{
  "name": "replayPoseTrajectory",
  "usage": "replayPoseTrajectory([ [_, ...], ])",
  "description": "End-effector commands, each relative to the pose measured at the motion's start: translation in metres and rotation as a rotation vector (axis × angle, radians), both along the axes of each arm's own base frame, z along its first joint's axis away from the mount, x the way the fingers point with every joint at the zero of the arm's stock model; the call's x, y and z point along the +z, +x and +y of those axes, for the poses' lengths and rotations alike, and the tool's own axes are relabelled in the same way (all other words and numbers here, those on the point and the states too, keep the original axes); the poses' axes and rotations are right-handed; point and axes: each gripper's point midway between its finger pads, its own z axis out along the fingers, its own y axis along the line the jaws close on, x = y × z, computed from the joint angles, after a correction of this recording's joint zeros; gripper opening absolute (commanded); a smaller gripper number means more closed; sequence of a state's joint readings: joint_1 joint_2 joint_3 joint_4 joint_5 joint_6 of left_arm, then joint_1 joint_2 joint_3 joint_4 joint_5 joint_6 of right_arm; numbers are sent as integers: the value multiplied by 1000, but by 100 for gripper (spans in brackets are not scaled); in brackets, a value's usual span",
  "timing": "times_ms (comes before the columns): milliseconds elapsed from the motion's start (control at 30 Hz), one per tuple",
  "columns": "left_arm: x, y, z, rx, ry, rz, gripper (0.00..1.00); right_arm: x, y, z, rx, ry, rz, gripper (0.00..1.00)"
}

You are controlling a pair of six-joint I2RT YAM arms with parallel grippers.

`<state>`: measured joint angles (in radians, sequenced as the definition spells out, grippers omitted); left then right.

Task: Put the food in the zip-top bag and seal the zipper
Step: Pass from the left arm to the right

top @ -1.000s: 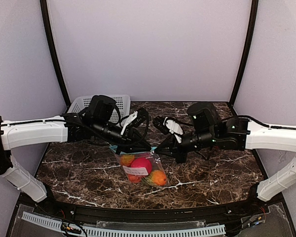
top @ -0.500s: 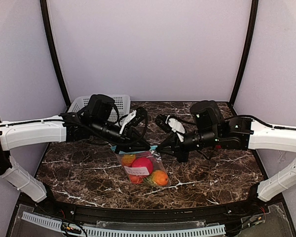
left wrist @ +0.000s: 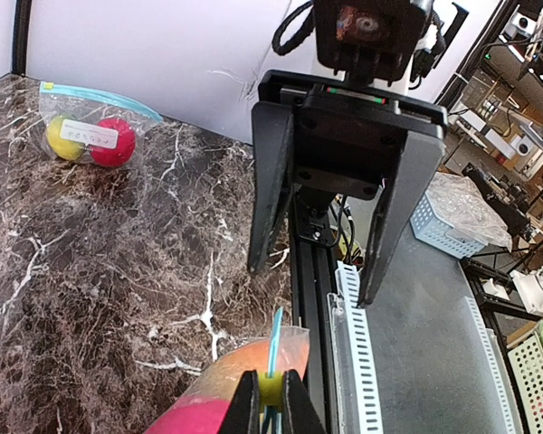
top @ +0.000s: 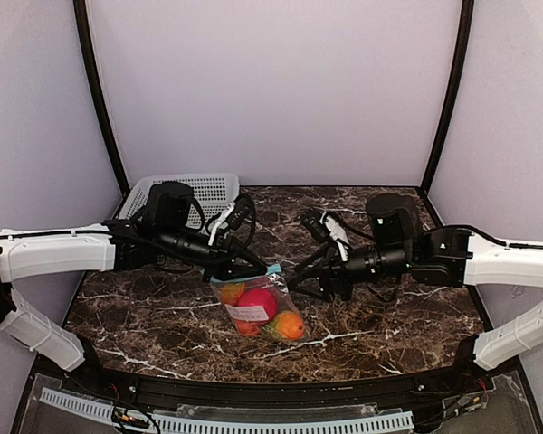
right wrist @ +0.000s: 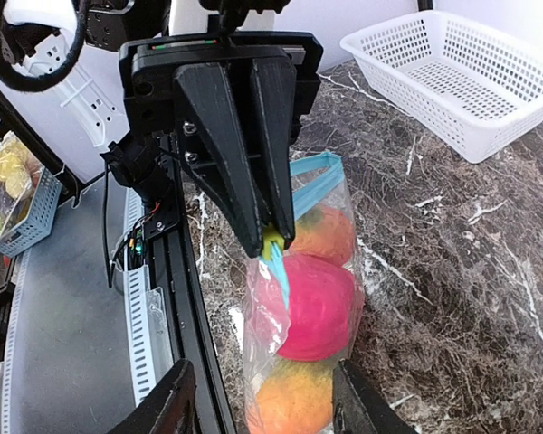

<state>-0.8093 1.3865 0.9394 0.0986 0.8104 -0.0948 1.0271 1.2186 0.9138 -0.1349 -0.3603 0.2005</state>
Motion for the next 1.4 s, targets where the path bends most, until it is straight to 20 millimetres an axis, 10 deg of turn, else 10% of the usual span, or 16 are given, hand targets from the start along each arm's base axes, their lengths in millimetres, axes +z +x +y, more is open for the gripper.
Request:
replayPoseTrajectory([
  [0, 20, -8, 3, -12, -74, -4, 1, 12, 12, 5, -67, 89, 14, 50],
  [1100, 16, -10, 3, -20, -83, 13, 1, 26, 15, 43, 46, 150, -7, 0],
  [1367, 28, -9, 8, -12, -51, -43, 57, 28, 8, 39, 93, 115, -34, 0],
])
